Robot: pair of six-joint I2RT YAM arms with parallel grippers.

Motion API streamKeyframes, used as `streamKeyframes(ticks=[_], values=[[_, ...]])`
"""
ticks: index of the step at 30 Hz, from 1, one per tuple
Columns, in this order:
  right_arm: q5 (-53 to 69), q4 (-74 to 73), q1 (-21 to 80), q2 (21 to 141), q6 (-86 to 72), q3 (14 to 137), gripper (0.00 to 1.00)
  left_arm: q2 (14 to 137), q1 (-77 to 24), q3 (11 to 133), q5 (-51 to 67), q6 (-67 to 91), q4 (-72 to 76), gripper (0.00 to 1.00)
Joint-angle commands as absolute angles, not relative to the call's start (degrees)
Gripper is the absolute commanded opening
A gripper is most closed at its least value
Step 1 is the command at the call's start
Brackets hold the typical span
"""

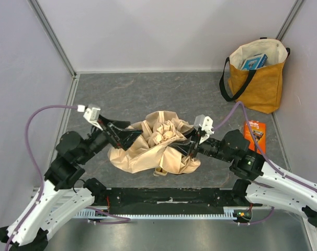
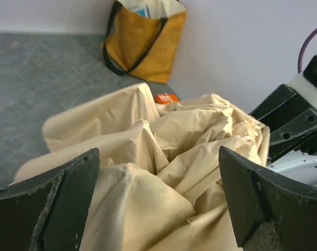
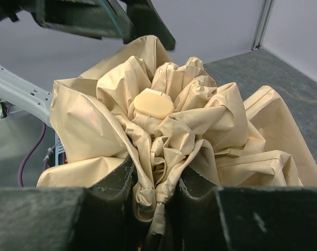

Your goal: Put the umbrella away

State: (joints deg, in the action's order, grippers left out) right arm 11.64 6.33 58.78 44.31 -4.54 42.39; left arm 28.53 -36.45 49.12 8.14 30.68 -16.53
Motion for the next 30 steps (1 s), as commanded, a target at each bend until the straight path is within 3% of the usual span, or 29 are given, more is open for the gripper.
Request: streamKeyframes(ticks=[1,8,13,21,25,30], values=[[13.1,9.3,59.2,43.8,-2.7,47.4,0.0,34.3,-36.4,45.7,22.6,38.6,-0.2,0.99],[8.8,9.1,59.2,45.5,-3.5,48.5,0.0,49.7,-36.5,42.0,37.9,55.0,33.8,0.8],[1.3,8.8,59.2,44.7,-4.7,48.6,0.0,57.2,-37.3,41.1,39.8,63.7,47.8,0.77],[-5.9,8.7,59.2,47.5,-5.8,49.5,0.0,62.6,-40.1,38.3,41.7,75.9,65.3,0.8],[-5.8,9.7,59.2,50.1,-5.7,50.7,0.0,61.0,-38.6,40.2,42.3,72.1,58.2,0.8],[-6.8,7.0,59.2,48.4,-5.4,50.5,0.0,53.4,-34.0,48.6,34.5,52.7,20.2,0.89]])
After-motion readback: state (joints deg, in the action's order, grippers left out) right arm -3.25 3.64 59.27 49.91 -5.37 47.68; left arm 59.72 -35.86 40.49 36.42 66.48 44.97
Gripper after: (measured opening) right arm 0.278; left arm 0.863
